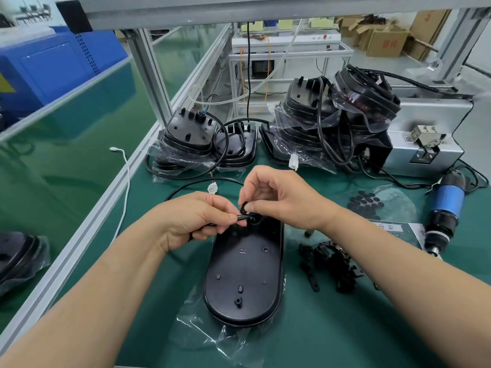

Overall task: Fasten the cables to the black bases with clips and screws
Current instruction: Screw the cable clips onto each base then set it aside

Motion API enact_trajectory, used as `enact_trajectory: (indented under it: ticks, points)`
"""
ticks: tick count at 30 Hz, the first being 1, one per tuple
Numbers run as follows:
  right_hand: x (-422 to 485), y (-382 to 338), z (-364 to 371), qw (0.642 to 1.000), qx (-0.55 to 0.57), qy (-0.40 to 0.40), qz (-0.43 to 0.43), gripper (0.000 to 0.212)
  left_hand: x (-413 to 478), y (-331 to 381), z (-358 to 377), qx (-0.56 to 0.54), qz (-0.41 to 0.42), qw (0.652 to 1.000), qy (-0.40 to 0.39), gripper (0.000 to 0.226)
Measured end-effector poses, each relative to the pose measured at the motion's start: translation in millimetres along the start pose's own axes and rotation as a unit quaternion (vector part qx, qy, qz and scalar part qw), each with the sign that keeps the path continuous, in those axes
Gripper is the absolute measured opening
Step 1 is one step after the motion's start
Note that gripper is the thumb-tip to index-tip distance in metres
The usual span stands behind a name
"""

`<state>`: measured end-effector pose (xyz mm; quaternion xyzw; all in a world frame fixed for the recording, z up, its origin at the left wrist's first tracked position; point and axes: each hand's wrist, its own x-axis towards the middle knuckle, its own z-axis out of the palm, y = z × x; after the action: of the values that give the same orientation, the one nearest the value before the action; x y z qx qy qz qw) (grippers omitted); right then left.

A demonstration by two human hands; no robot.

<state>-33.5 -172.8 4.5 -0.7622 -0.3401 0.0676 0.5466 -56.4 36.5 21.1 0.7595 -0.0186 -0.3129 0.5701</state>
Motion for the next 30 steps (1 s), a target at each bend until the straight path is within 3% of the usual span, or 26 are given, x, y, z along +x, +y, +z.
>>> enact_trajectory:
  ticks: [6, 9, 12, 16, 20, 23, 26, 30]
  points:
    - [-2, 3, 1, 0.995, 0.089, -0.034, 0.025, 0.031, 0, -2, -1, -0.009, -0.007, 1.0, -0.002, 0.017]
    - [0, 4, 2, 0.994, 0.093, -0.05, 0.033, 0.02, 1, -1, -2, -0.021, -0.018, 1.0, 0.008, 0.01]
    - [-1, 5, 7, 0.995, 0.082, -0.018, 0.045, 0.014, 0, 1, -1, -0.034, -0.013, 0.999, 0.017, 0.007]
    - [-10, 3, 20, 0.997, -0.023, 0.068, 0.037, 0.016, 2, -1, 2, -0.033, -0.006, 0.998, 0.057, 0.025]
    - [-24, -1, 43, 0.978, -0.032, 0.198, 0.054, 0.015, 4, 4, 11, 0.056, 0.057, 0.99, 0.114, 0.012]
    - [-39, -5, 48, 0.974, -0.07, 0.21, 0.044, 0.022, 6, 9, 19, 0.08, 0.104, 0.982, 0.137, 0.01]
    - [-53, -7, 23, 0.958, -0.173, 0.222, 0.05, 0.031, 6, 11, 20, 0.113, 0.094, 0.977, 0.156, 0.005]
    - [-81, -9, -52, 0.924, -0.273, 0.194, 0.188, 0.017, 3, 11, 21, 0.159, 0.057, 0.975, 0.143, 0.008]
